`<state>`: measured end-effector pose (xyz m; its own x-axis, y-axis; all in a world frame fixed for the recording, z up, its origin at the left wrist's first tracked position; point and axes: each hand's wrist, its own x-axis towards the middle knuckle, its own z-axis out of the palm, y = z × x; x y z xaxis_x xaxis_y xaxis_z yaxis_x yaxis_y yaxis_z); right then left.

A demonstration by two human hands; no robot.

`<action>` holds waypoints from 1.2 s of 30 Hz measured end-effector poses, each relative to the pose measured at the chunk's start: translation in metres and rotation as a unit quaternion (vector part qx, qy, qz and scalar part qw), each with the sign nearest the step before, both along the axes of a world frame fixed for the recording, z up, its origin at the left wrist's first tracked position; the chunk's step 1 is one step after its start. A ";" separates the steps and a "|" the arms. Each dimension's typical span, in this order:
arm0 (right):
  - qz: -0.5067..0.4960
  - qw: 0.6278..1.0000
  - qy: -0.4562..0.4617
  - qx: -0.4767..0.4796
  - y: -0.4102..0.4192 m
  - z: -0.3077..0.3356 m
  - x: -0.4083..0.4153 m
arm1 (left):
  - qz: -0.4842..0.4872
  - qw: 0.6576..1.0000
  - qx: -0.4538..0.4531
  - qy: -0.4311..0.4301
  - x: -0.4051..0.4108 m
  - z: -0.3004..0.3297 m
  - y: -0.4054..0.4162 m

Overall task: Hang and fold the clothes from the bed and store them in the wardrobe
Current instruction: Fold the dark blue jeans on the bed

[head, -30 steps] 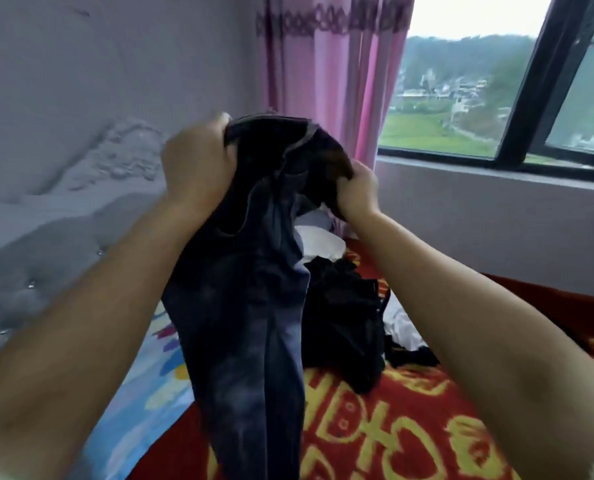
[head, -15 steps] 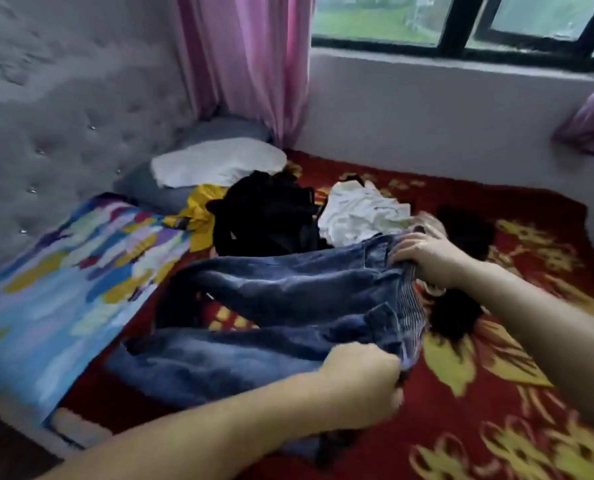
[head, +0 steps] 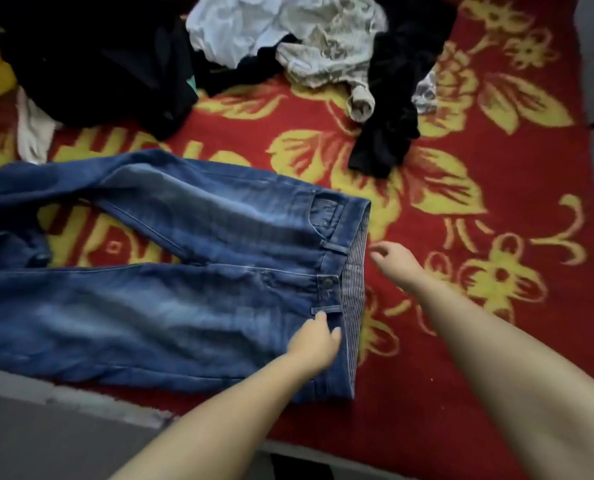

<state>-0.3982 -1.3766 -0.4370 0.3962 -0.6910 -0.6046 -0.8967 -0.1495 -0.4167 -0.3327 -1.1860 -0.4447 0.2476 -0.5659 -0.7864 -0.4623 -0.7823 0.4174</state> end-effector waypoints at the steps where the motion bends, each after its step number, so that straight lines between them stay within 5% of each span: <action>1: -0.056 0.997 -0.036 0.027 -0.001 -0.012 0.012 | 0.015 1.000 0.017 -0.017 -0.014 -0.011 -0.006; 5: -0.197 0.975 -0.069 0.080 -0.009 -0.058 0.049 | -0.044 0.991 0.044 -0.119 -0.042 -0.052 -0.018; 8: -0.248 0.954 -0.104 0.135 -0.011 -0.063 0.060 | -0.087 0.989 0.025 -0.114 -0.027 -0.050 -0.020; 14: -0.179 0.966 -0.159 -0.094 -0.020 -0.035 0.044 | -0.037 0.979 -0.177 -0.094 -0.046 -0.004 -0.017; 19: -0.191 0.979 -0.008 -0.066 -0.001 -0.068 0.024 | -0.075 0.994 0.048 -0.063 -0.087 -0.047 -0.024; 24: -0.159 0.987 -0.033 0.014 -0.010 -0.072 0.029 | -0.115 0.985 0.073 -0.107 -0.085 -0.063 -0.028; 30: -0.171 0.983 -0.042 -0.059 -0.036 -0.034 -0.027 | -0.136 0.989 -0.058 0.022 -0.100 0.004 -0.041; 34: -0.200 0.968 0.094 -0.121 -0.060 -0.004 -0.126 | -0.142 0.948 -0.053 0.280 -0.160 0.049 -0.053; 36: -0.228 0.942 0.190 -0.159 -0.063 0.006 -0.160 | -0.193 0.922 -0.025 0.335 -0.163 0.052 -0.054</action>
